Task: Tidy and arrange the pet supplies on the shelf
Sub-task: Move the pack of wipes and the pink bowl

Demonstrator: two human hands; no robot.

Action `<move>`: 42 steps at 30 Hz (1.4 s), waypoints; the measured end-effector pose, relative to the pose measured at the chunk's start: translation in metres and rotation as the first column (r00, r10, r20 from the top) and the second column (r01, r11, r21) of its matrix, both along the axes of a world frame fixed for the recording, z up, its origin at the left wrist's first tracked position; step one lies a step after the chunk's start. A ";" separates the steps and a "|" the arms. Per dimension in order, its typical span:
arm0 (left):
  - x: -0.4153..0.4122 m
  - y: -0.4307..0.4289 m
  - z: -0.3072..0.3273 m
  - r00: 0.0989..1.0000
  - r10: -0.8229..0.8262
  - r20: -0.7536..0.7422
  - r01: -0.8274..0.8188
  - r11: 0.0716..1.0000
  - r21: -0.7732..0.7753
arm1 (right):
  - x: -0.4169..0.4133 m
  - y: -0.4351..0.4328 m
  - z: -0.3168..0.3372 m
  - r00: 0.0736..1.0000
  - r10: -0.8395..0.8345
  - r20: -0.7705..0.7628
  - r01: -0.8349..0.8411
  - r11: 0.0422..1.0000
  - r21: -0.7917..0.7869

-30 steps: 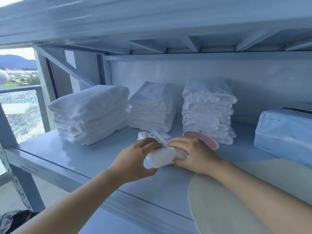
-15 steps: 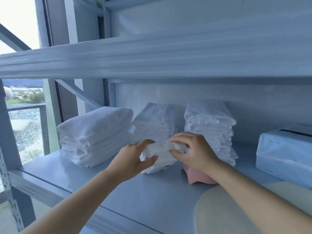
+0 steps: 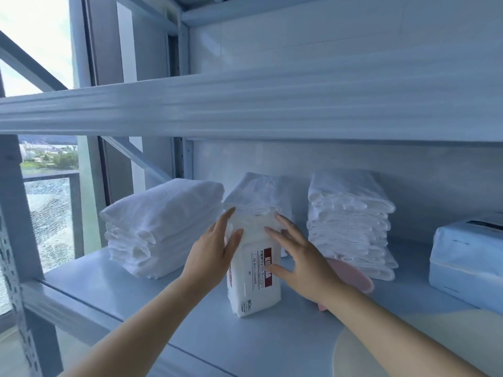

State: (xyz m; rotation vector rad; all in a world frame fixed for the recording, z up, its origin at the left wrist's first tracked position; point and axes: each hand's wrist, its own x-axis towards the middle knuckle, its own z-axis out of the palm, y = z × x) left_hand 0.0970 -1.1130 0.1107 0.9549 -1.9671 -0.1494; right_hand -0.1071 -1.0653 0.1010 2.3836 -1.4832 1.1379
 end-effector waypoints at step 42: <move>0.020 -0.009 -0.068 0.955 -0.157 0.251 0.117 0.979 0.167 | 0.020 -0.010 -0.044 0.993 -0.113 0.024 0.098 0.932 0.349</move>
